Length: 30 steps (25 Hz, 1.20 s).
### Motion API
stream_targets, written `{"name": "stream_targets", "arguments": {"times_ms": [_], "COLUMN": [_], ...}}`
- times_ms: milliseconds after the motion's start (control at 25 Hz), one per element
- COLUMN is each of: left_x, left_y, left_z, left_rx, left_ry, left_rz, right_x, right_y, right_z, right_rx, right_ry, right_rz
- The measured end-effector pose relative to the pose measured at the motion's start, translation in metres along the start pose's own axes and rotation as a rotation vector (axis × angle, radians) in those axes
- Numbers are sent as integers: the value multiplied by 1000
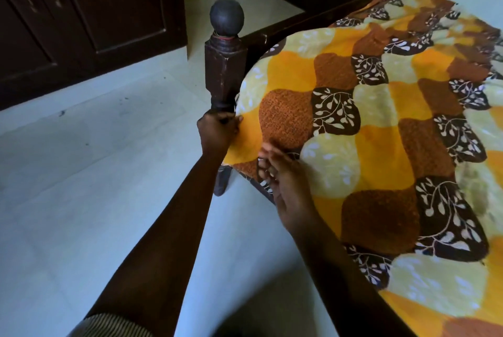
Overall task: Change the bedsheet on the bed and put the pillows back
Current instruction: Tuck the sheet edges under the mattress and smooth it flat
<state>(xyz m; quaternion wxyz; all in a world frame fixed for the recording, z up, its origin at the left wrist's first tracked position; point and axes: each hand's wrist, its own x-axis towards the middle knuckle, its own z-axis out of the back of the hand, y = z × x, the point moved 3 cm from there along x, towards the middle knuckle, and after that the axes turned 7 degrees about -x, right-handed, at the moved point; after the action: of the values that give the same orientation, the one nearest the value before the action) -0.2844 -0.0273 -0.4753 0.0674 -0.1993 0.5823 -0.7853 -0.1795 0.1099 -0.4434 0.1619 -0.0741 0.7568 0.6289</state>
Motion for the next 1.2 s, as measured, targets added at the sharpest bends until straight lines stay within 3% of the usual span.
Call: {"name": "stream_targets", "arguments": {"times_ms": [120,240,440,720,960,1200], "left_x": [-10,-23,-27,-34,-38,-25], "left_y": [4,17,18,0,-4,-4], "left_z": [-3,-6,-4,17,13,-15], "left_rx": [-16,-50,-532,-1006,-1200,-1430], "left_ry": [-81,-22,108,240,263,249], "left_rz": [41,89,623,937,1010,990], "right_x": [2,11,11,24,25,24], "right_y": [-39,-51,-56,-55,-52,-47], "right_z": [8,7,8,-4,7,11], "right_rx": [385,672,944,1111,1135,1062], "right_ry": [-34,-118,-187,-181,-71,-65], "right_rz": [-95,-139,-108,-47,45,61]}}
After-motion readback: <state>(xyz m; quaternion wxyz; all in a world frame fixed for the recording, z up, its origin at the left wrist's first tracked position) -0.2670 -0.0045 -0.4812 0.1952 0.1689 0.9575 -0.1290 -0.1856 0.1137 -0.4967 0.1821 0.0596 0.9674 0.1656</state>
